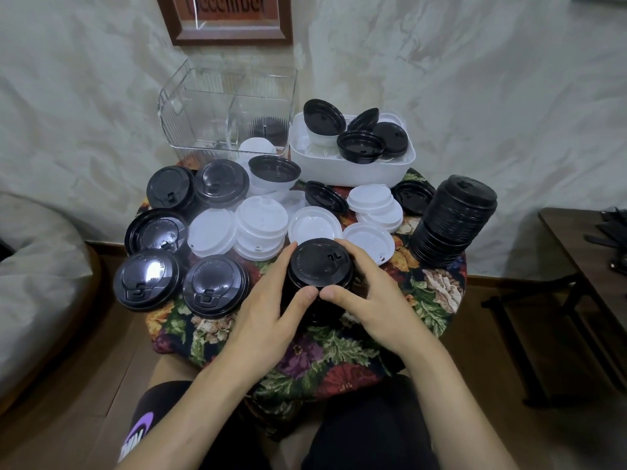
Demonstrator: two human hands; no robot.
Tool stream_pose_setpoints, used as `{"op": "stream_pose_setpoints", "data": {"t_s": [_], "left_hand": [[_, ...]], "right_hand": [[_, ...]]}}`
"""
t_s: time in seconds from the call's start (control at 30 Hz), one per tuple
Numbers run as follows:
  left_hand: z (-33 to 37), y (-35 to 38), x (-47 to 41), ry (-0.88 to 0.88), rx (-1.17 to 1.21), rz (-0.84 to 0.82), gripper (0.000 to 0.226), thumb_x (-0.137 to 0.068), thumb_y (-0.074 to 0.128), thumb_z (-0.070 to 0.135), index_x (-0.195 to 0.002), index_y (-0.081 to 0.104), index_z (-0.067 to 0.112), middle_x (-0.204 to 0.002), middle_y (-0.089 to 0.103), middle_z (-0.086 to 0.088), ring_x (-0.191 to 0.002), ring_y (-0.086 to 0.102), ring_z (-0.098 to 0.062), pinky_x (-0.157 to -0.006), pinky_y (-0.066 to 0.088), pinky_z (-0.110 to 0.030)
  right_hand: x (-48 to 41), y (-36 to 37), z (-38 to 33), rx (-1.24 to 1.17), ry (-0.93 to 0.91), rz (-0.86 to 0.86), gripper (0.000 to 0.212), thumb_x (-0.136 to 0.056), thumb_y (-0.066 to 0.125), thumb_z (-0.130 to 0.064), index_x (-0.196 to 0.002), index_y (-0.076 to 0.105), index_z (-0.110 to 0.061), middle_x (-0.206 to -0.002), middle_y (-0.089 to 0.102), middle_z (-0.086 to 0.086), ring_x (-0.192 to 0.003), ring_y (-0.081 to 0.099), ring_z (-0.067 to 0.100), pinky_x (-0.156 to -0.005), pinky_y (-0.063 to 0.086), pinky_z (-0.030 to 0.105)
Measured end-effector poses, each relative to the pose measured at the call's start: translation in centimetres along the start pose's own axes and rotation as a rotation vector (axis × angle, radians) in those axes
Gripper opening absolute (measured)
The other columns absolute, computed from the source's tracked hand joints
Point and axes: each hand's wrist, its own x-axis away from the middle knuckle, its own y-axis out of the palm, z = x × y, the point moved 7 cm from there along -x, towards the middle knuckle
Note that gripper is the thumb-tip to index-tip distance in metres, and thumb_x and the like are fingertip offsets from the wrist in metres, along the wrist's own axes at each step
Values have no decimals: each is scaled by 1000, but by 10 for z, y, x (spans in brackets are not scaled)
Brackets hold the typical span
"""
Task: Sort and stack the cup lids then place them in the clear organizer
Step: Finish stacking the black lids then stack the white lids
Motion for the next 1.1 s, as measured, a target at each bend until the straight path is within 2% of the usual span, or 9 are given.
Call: {"op": "stream_pose_setpoints", "data": {"t_s": [0.23, 0.33, 0.43, 0.6, 0.7, 0.8, 0.9, 1.03, 1.1], "left_hand": [[-9, 1, -1, -48, 61, -86, 74, -96, 47, 73, -160, 15, 54, -163, 34, 27, -148, 29, 9, -123, 28, -30], [-10, -3, -1, -70, 134, -68, 70, -98, 58, 61, -159, 24, 52, -159, 40, 28, -147, 32, 10, -124, 30, -32], [-7, -5, -2, -62, 187, -44, 71, -96, 64, 59, -158, 32, 48, -157, 44, 28, -146, 34, 9, -123, 31, -34], [-2, 6, -7, -49, 245, -60, 70, -96, 67, 56, -158, 36, 44, -154, 47, 27, -145, 39, 6, -123, 33, -38], [0, 6, -14, -32, 252, -67, 58, -100, 57, 55, -155, 44, 39, -149, 54, 24, -141, 45, 3, -121, 37, -38], [3, -13, -28, -30, 198, 71, 41, -104, 50, 49, -142, 61, 37, -135, 66, 22, -127, 59, 1, -111, 49, -39], [17, -30, -54, 16, 120, 181, 27, -102, 59, 42, -125, 71, 37, -120, 72, 20, -108, 69, -6, -93, 59, -41], [49, -35, -112, 213, -202, 223, 25, -101, 66, 23, -124, 73, 21, -116, 73, 9, -96, 65, -9, -87, 54, -29], [56, -29, -145, 296, -360, 215, 28, -100, 67, 18, -127, 72, 17, -118, 72, 2, -93, 66, -16, -88, 52, -32]], "right_hand": [[7, 6, 3, -40, -49, 7, 69, -91, 72, -49, -152, 39, -46, -144, 52, -37, -140, 44, -8, -116, 35, 28], [7, 6, 1, -58, -70, 9, 71, -91, 73, -47, -155, 40, -41, -147, 51, -32, -141, 44, -6, -117, 36, 29], [5, 3, -2, -61, -68, 1, 68, -91, 75, -44, -150, 43, -48, -144, 54, -33, -135, 49, -8, -106, 43, 18], [6, -10, -2, -47, -72, 40, 63, -89, 78, -40, -142, 47, -52, -136, 57, -39, -132, 49, -12, -101, 39, 6], [7, -13, 3, -66, -78, 114, 67, -82, 80, -47, -142, 49, -50, -136, 57, -38, -132, 50, -11, -105, 40, 14], [8, -10, 6, -85, -77, 137, 71, -79, 81, -51, -143, 49, -49, -137, 56, -37, -132, 50, -11, -107, 40, 21], [9, -8, 7, -112, -74, 144, 72, -80, 81, -50, -144, 47, -49, -138, 56, -36, -131, 50, -11, -105, 42, 19], [10, -4, 10, -119, -76, 155, 71, -83, 80, -45, -145, 46, -47, -135, 55, -40, -129, 50, -14, -99, 41, 7], [11, -4, 12, -126, -71, 166, 74, -83, 81, -46, -147, 44, -47, -136, 54, -40, -130, 49, -14, -100, 41, 8]]}}
